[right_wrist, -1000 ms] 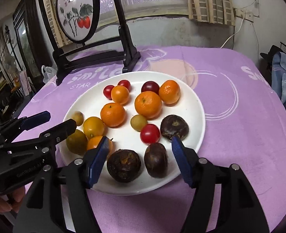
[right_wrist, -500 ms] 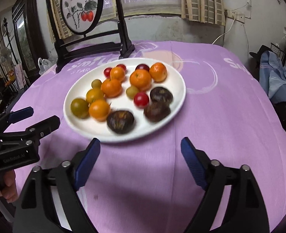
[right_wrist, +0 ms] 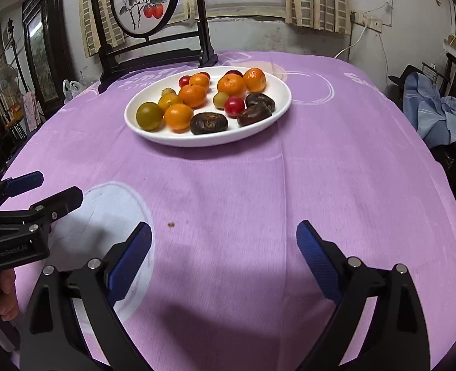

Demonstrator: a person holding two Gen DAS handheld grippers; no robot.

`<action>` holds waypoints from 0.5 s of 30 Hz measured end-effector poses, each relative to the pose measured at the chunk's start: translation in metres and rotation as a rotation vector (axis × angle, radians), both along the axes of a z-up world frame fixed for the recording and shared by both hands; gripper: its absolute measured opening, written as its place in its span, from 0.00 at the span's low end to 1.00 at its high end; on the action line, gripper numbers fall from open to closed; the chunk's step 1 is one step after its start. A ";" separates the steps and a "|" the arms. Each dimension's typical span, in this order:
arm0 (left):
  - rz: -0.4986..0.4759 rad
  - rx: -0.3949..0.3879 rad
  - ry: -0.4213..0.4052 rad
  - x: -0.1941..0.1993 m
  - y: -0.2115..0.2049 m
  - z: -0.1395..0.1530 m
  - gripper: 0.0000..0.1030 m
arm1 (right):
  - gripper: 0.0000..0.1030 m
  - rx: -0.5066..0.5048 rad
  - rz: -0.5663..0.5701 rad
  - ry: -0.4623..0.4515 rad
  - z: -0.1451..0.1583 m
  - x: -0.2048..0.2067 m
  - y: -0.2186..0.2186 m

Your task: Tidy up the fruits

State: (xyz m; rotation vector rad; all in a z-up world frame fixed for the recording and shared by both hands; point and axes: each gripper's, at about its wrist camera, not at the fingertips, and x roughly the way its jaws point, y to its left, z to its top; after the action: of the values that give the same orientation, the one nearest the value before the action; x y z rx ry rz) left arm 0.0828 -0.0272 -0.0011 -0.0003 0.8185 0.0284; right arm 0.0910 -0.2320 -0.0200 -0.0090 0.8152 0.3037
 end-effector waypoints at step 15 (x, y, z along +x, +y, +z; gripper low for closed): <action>-0.059 -0.015 0.031 -0.002 -0.009 -0.022 0.97 | 0.96 0.004 0.005 -0.027 -0.001 -0.004 -0.004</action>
State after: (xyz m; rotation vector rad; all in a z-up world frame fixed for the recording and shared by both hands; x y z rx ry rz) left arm 0.0810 -0.0360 -0.0233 0.0099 0.8498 -0.0336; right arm 0.0870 -0.2364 -0.0207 -0.0115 0.7880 0.3096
